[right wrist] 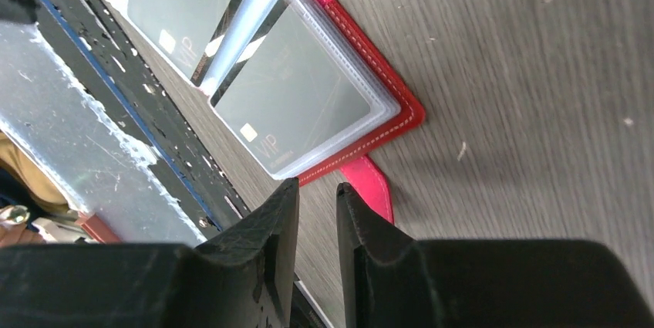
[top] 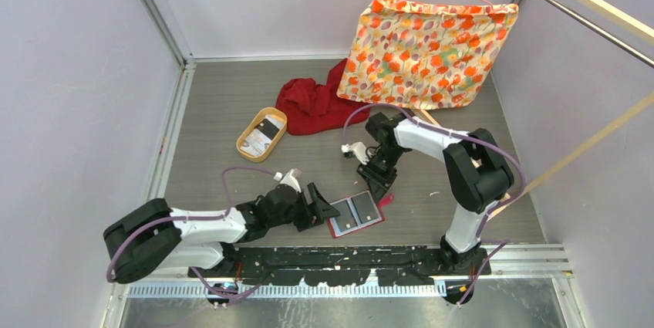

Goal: Put the credit cards into the card holder
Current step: Close the card holder at the center of the board.

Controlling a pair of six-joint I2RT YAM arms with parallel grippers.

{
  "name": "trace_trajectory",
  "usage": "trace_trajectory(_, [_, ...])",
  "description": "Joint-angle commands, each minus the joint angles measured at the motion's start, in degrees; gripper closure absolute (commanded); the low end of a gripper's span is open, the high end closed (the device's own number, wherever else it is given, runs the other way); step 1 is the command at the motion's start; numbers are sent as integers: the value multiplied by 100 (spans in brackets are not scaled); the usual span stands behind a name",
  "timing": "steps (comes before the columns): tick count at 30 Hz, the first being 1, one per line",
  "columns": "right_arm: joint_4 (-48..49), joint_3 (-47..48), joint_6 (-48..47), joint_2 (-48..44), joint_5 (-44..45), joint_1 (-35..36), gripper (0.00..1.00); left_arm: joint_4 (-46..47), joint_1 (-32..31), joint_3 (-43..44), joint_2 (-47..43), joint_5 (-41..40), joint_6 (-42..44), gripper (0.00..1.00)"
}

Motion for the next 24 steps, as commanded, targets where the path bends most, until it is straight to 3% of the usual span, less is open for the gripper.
trace_trajectory(1, [28,168,153,269,199,201,71,-56,-52,22,731,134,-143,23])
trace_trajectory(8, [45,226,358,742,586,347,71,334,-244,352,1886,334,-365,22])
trace_trajectory(15, [144,272,619,1020,1033,361,72,1888,-289,363,2668,343,-441,26])
trace_trajectory(19, [160,264,661,1064,1067,355,72,2507,-292,295,2701,362,-405,27])
trace_trajectory(24, [125,291,685,1160,1077,356,71,2555,-293,181,2365,294,-348,27])
